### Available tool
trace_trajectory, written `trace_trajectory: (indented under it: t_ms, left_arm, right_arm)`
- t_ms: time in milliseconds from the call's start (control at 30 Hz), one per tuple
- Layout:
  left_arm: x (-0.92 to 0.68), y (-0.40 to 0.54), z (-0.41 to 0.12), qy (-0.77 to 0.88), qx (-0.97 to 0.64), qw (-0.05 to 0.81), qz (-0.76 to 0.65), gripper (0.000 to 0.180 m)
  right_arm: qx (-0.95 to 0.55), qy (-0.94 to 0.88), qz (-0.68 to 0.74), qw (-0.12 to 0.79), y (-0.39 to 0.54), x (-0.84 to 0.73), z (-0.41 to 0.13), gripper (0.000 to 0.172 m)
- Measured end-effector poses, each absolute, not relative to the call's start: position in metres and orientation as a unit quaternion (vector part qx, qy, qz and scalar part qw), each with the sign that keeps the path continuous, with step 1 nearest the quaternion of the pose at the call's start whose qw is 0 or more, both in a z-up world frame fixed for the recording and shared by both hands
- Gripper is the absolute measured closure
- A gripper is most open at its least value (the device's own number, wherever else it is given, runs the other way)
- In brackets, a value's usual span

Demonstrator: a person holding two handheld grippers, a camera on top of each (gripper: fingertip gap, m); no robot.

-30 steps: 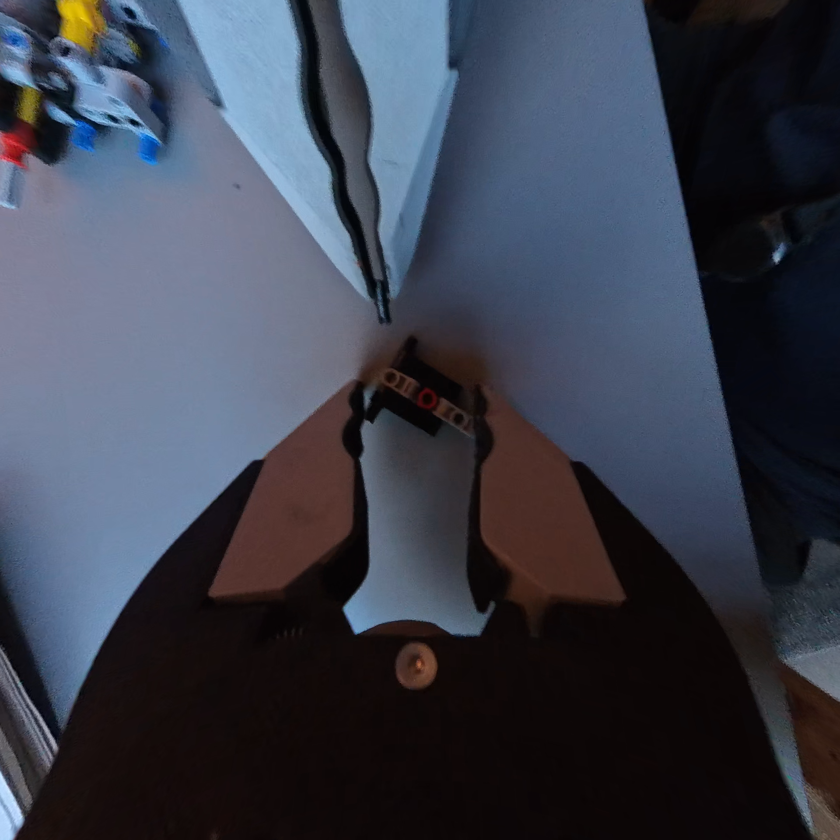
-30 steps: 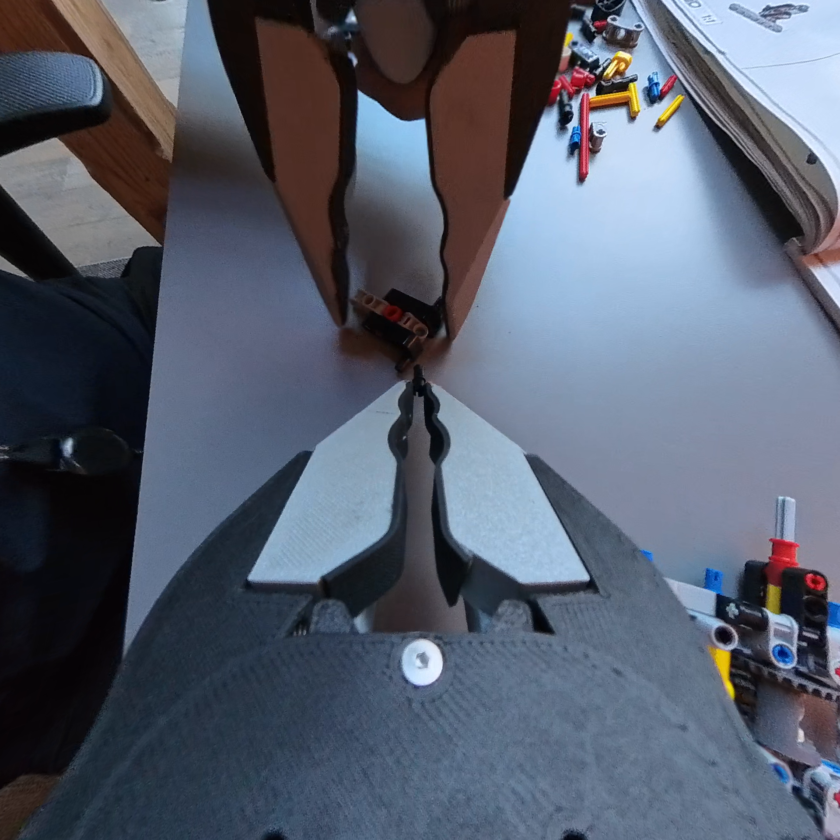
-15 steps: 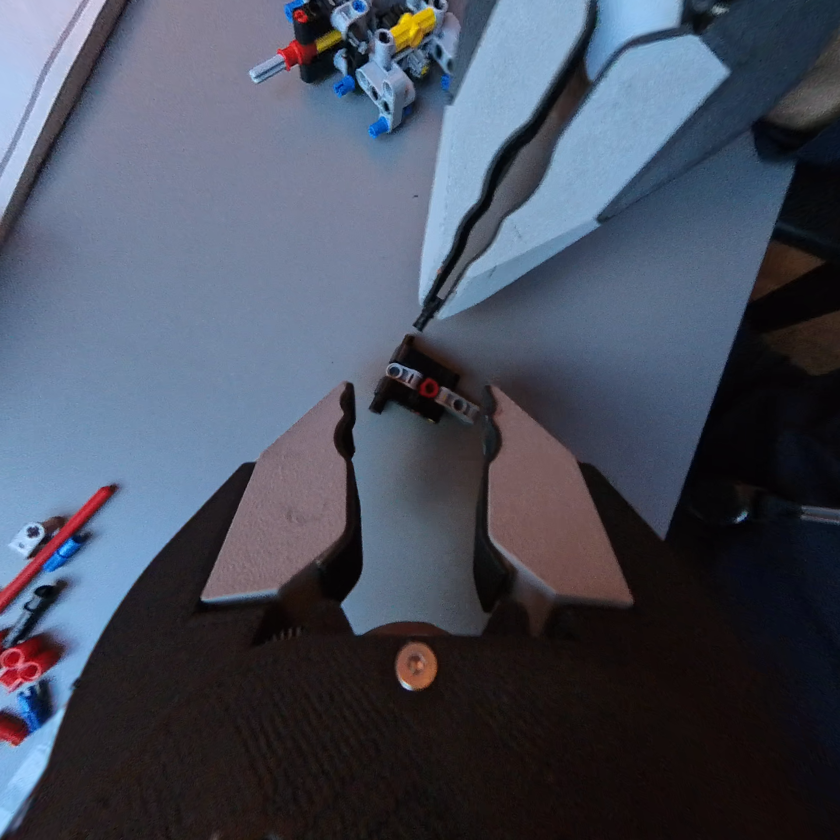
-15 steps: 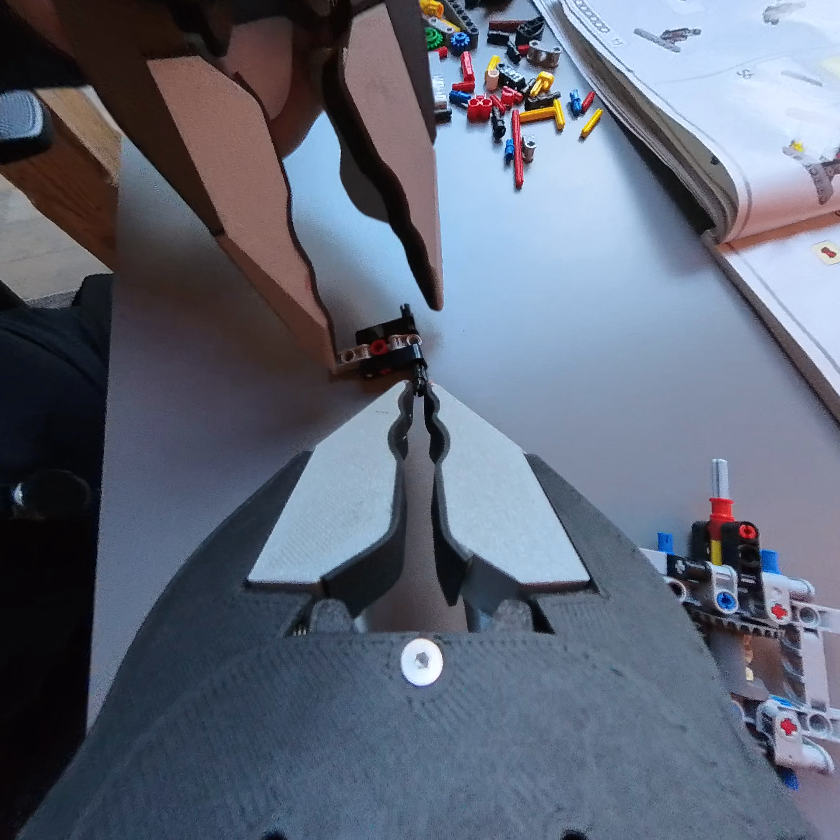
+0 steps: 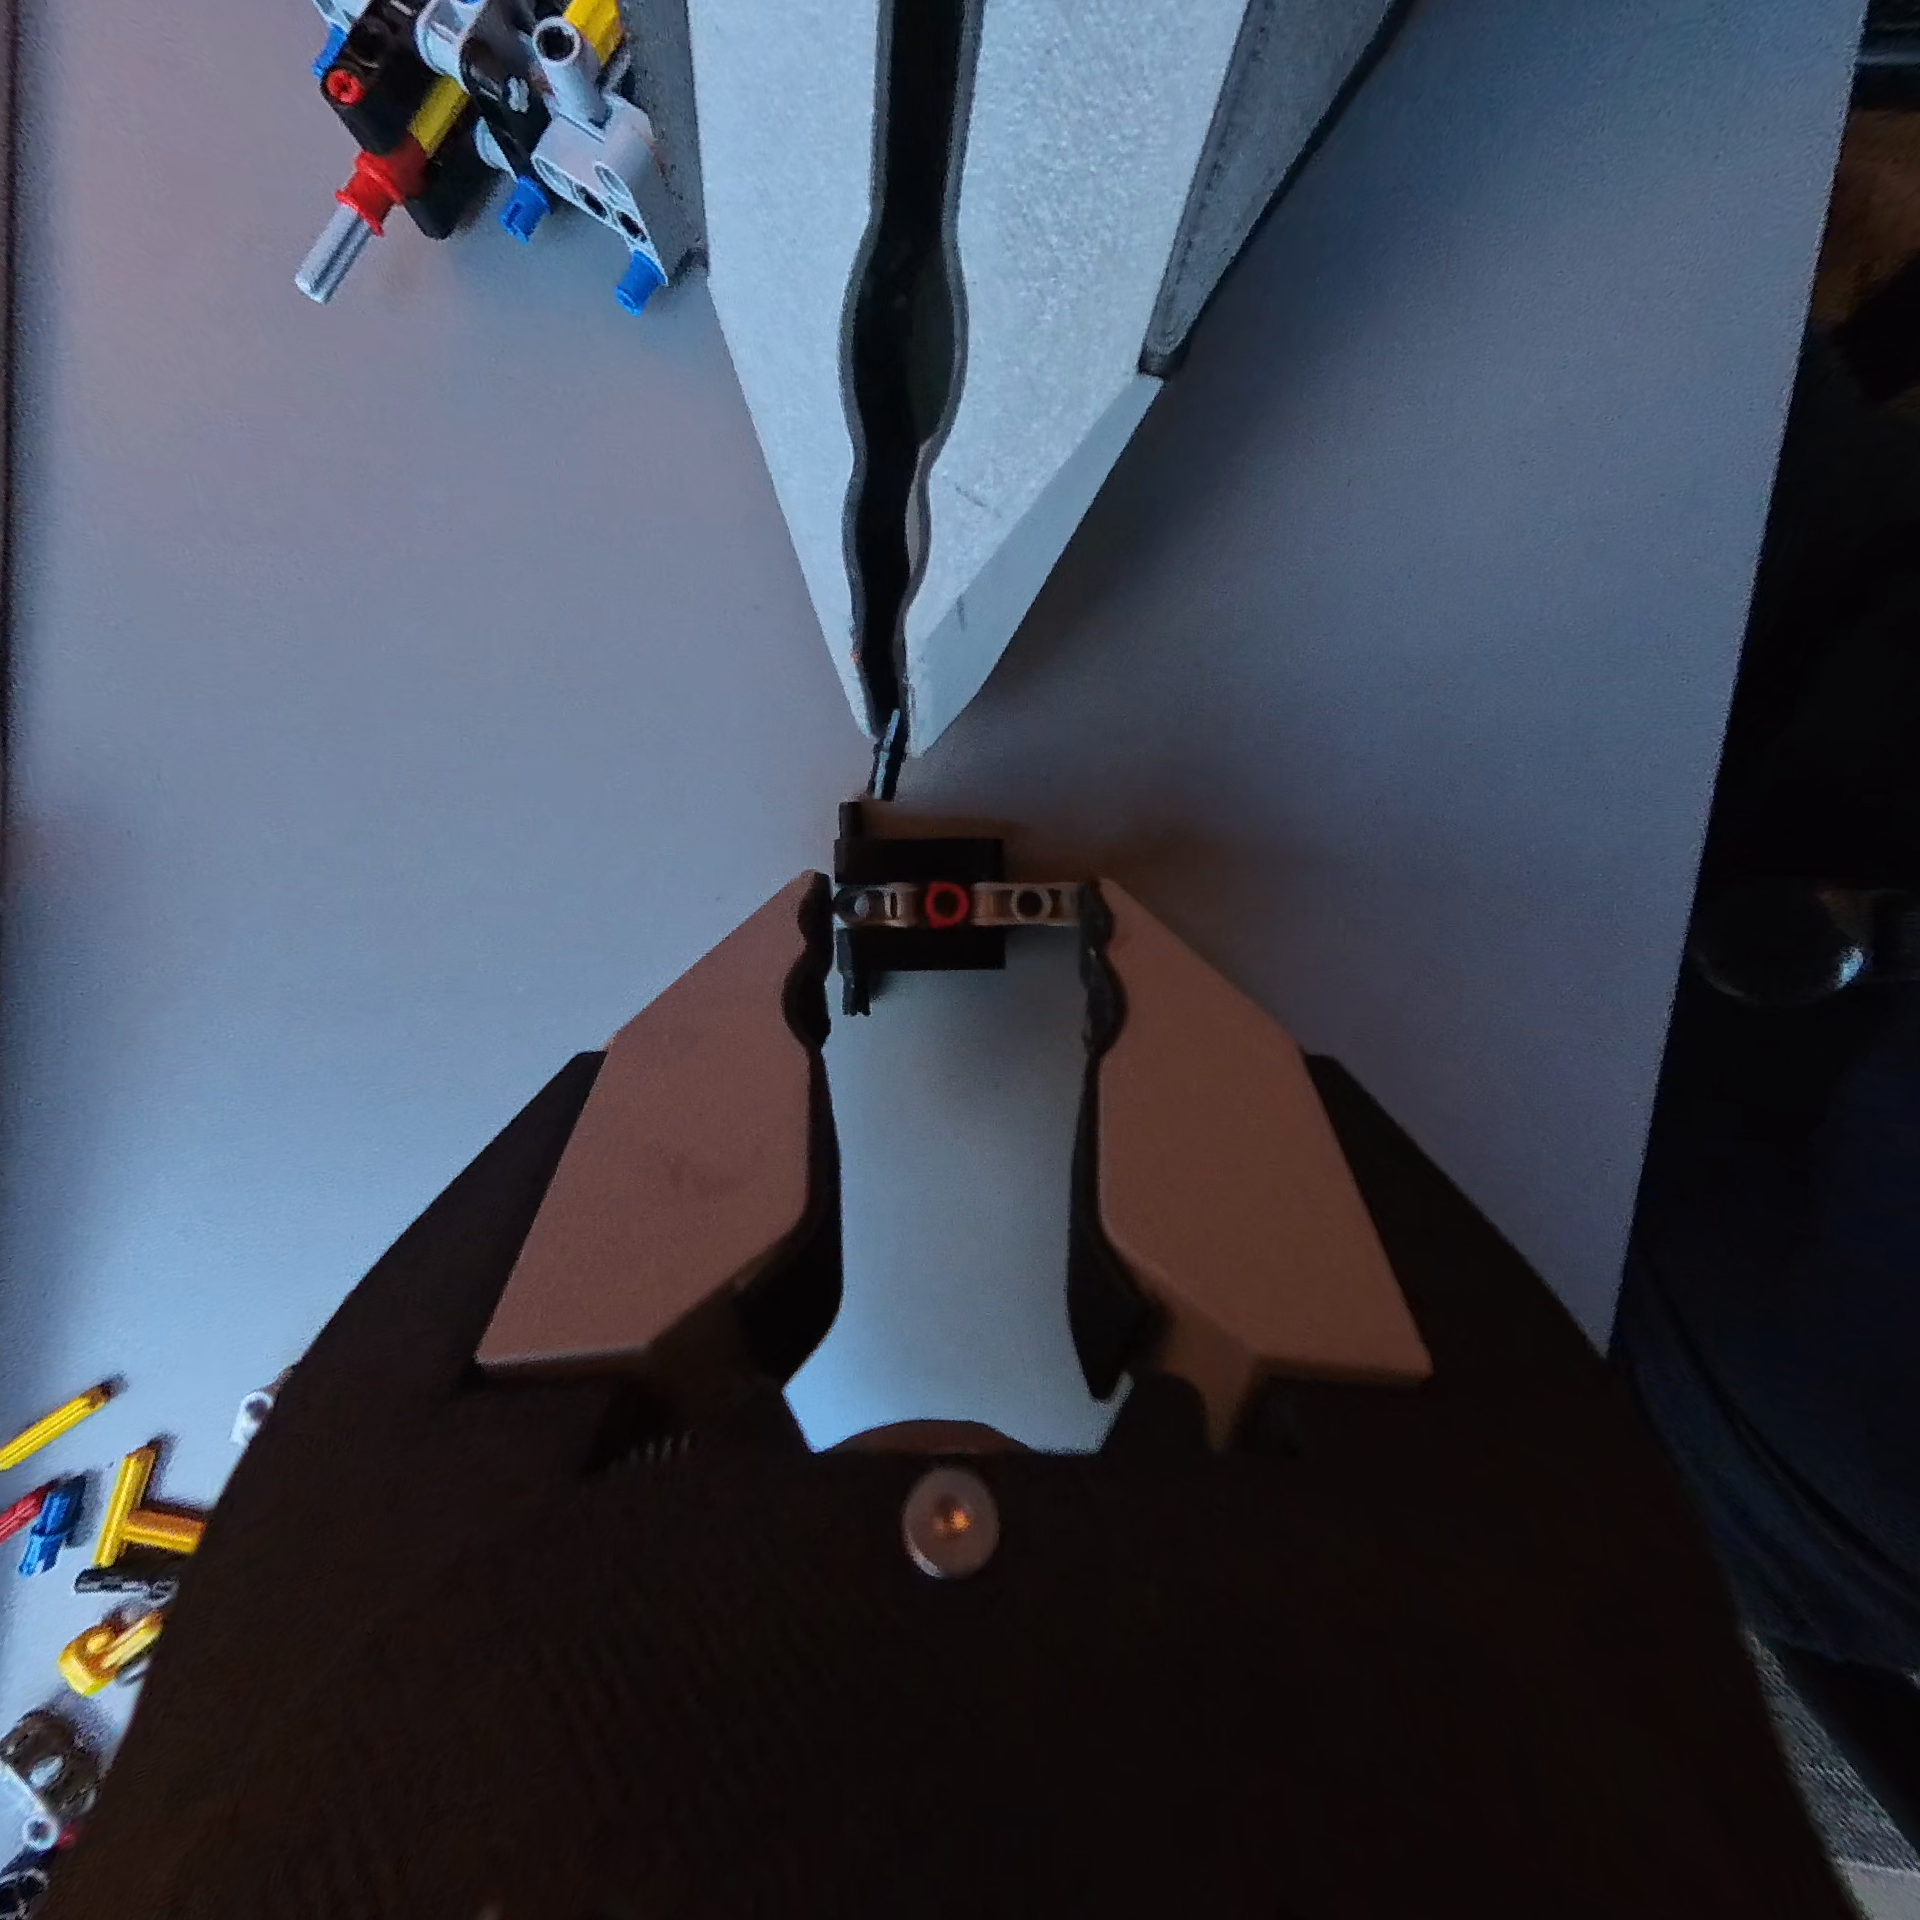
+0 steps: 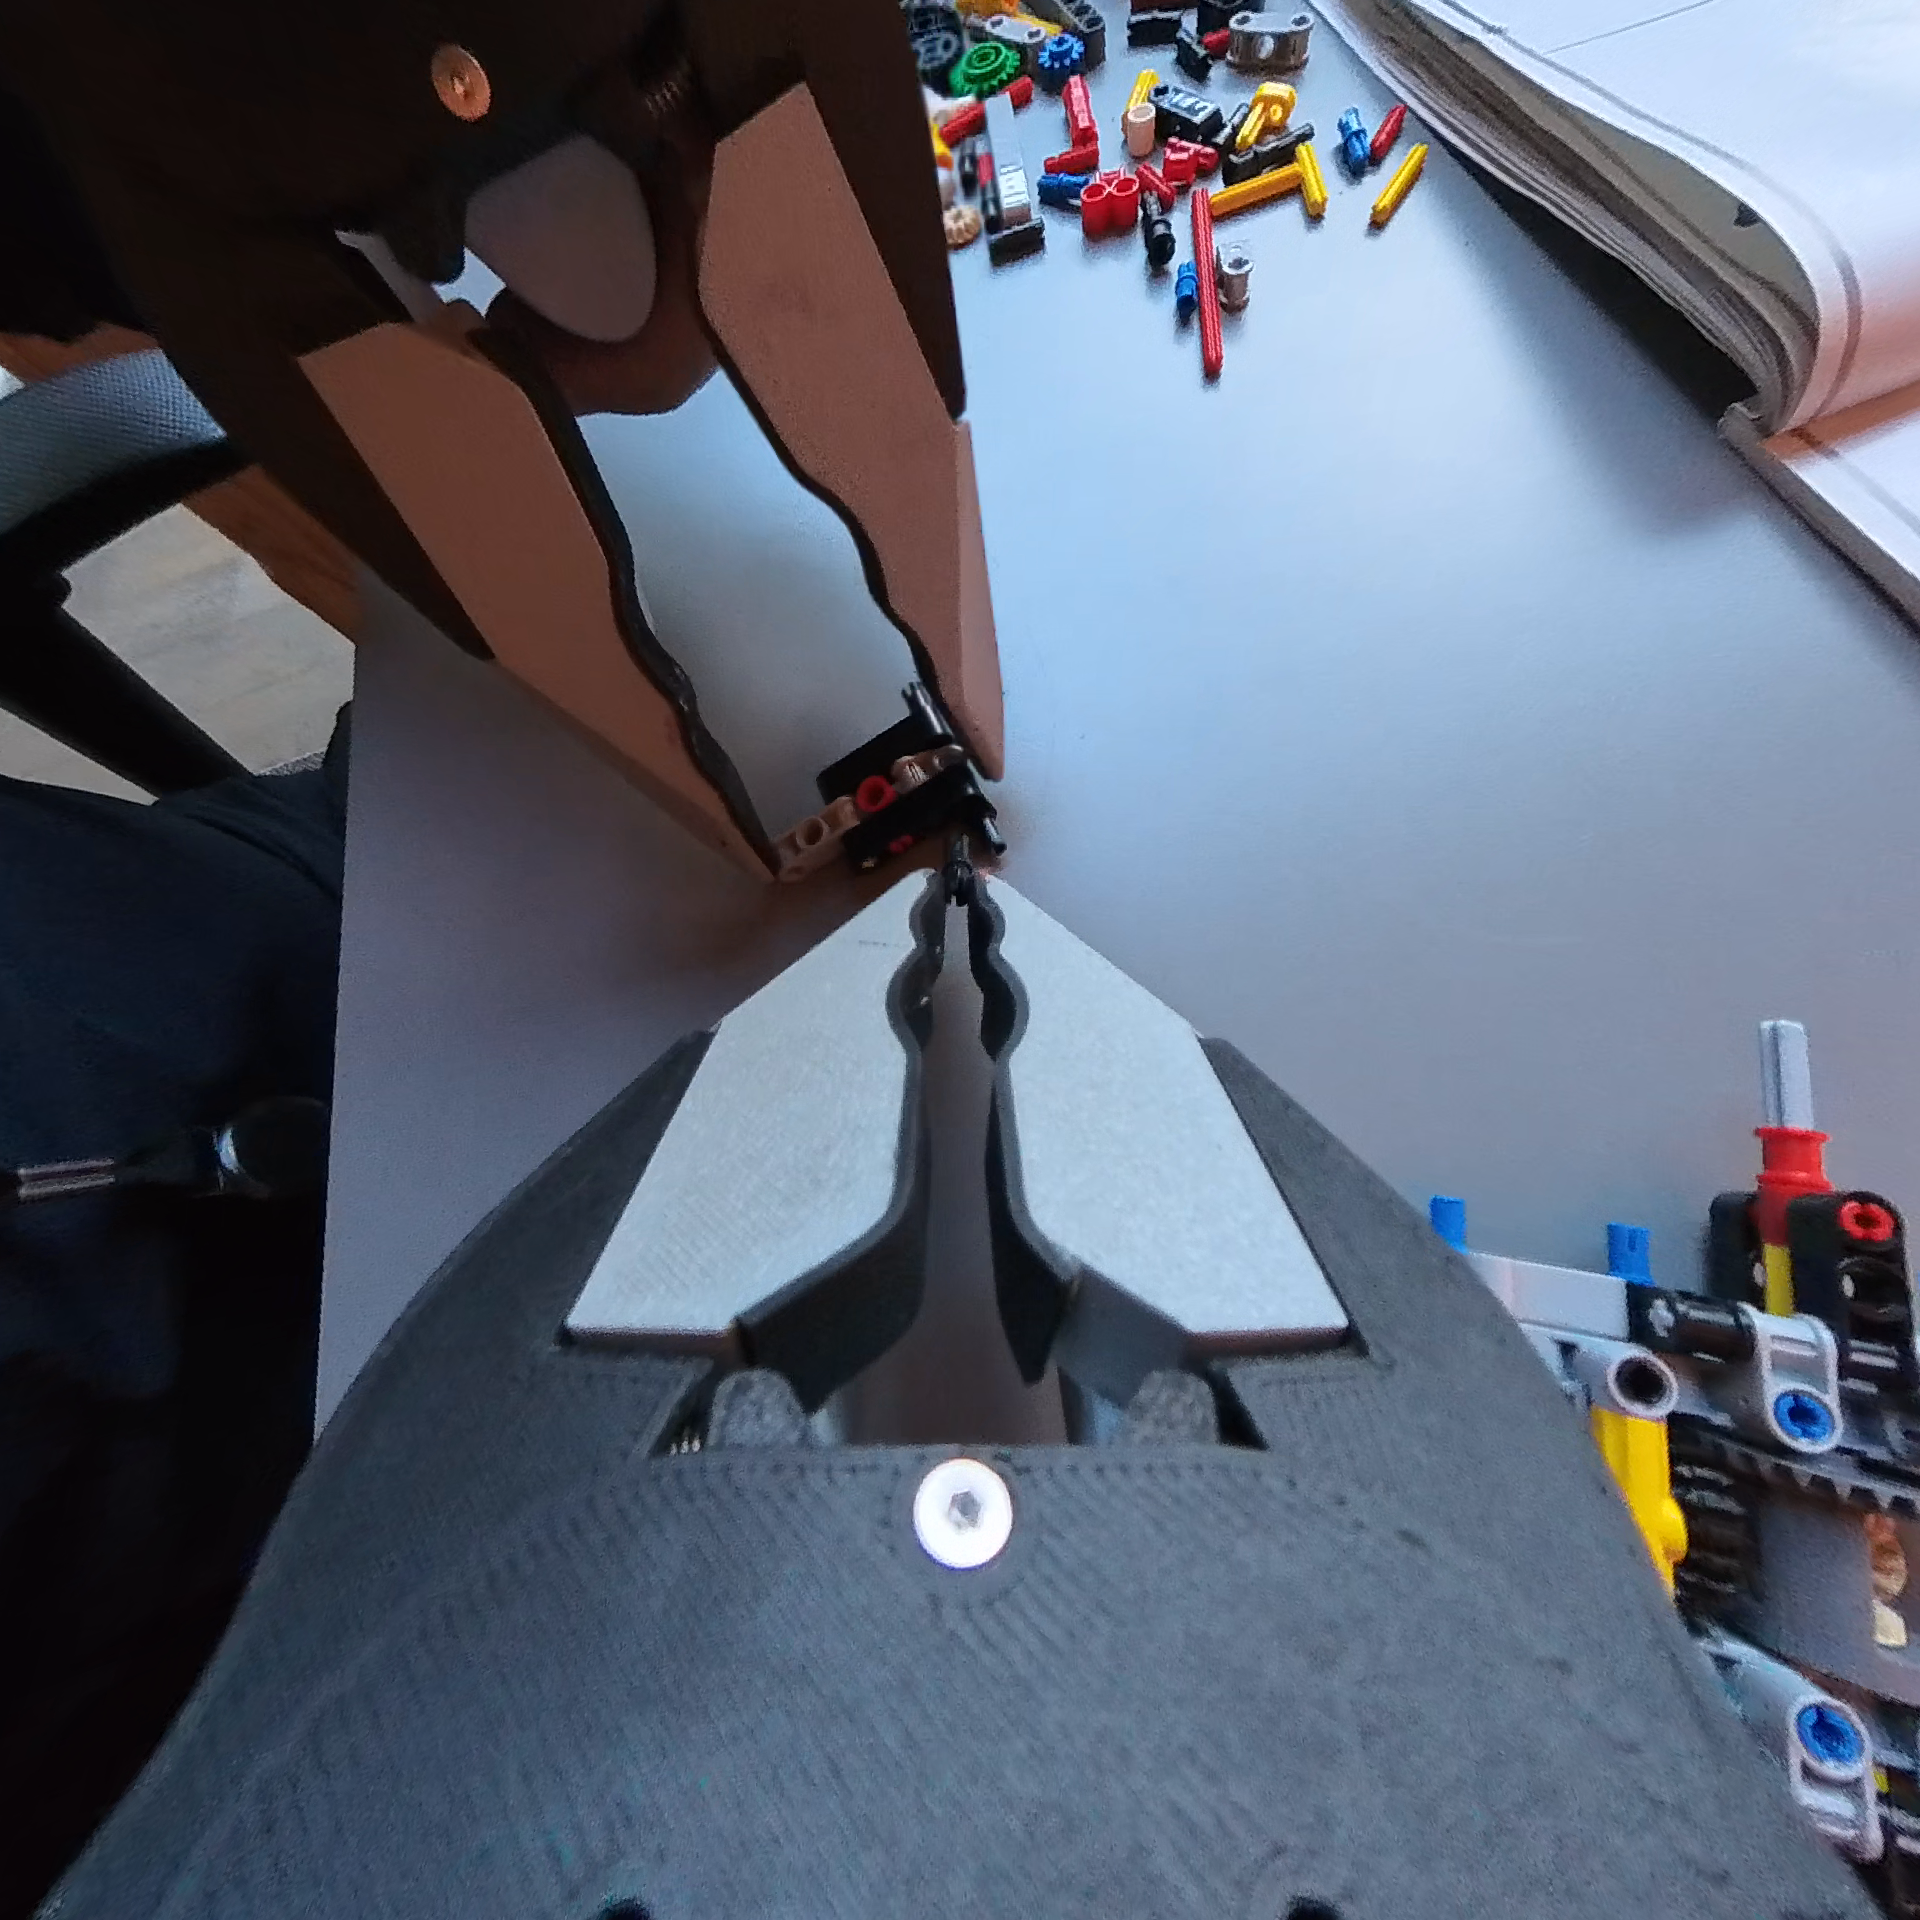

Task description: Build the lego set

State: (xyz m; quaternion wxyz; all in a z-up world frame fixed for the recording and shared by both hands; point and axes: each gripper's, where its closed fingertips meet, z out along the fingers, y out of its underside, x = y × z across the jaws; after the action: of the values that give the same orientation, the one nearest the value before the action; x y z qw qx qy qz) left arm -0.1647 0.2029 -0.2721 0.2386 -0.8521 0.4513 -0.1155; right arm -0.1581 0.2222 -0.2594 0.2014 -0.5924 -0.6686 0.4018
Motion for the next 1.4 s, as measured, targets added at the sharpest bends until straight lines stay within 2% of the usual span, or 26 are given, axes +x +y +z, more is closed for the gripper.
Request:
trace_trajectory:
  t_ms: [267, 533, 867, 1133, 1400]
  left_arm:
    - [-0.161, 0.206, -0.273, 0.429, -0.850, 0.270, -0.143, 0.135]
    - [-0.159, 0.199, -0.272, 0.443, -0.834, 0.288, -0.157, 0.135]
    - [-0.158, 0.197, -0.272, 0.445, -0.817, 0.322, -0.175, 0.135]
    - [-0.157, 0.196, -0.271, 0.448, -0.800, 0.339, -0.210, 0.135]
    - [-0.160, 0.187, -0.270, 0.476, -0.780, 0.311, -0.261, 0.135]
  right_arm:
    - [-0.601, -0.658, 0.416, 0.182, 0.221, -0.161, -0.260, 0.171]
    - [-0.614, -0.640, 0.447, 0.116, 0.218, -0.164, -0.263, 0.171]
    - [-0.612, -0.645, 0.447, 0.100, 0.215, -0.162, -0.266, 0.171]
    - [-0.595, -0.664, 0.438, 0.114, 0.214, -0.161, -0.266, 0.171]
    - [-0.538, -0.720, 0.397, 0.185, 0.208, -0.163, -0.264, 0.171]
